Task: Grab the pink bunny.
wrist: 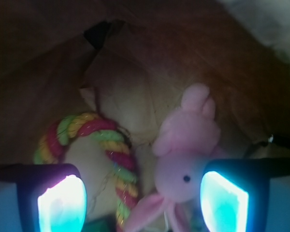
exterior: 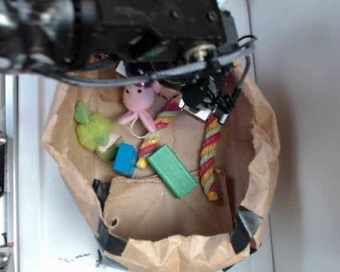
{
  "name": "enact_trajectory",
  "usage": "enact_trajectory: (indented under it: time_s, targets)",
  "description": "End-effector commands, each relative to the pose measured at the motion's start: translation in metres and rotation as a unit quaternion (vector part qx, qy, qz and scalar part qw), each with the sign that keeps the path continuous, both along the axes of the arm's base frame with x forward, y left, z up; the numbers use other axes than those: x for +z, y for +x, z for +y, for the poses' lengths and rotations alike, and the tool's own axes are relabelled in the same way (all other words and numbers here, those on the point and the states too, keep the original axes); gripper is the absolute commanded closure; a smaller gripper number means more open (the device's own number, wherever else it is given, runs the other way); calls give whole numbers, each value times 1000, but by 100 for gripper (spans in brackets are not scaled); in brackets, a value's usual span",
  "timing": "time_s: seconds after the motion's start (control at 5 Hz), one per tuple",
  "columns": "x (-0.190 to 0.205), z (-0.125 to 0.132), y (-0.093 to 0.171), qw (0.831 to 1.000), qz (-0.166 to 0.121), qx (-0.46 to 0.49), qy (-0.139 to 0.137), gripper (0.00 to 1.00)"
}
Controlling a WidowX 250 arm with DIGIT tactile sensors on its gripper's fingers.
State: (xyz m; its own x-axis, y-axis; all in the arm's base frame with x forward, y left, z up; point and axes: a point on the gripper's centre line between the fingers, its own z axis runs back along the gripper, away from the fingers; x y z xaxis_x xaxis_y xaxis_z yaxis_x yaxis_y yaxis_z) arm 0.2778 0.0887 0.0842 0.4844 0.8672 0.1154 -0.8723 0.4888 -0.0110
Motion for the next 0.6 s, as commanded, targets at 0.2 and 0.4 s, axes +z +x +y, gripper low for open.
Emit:
enact_trajectory:
  time_s: [0.2,0.4]
  targets:
    - [-9,26,-6,998,29,-36,49,0]
    - [0,44,-5,995,35,-75,59,0]
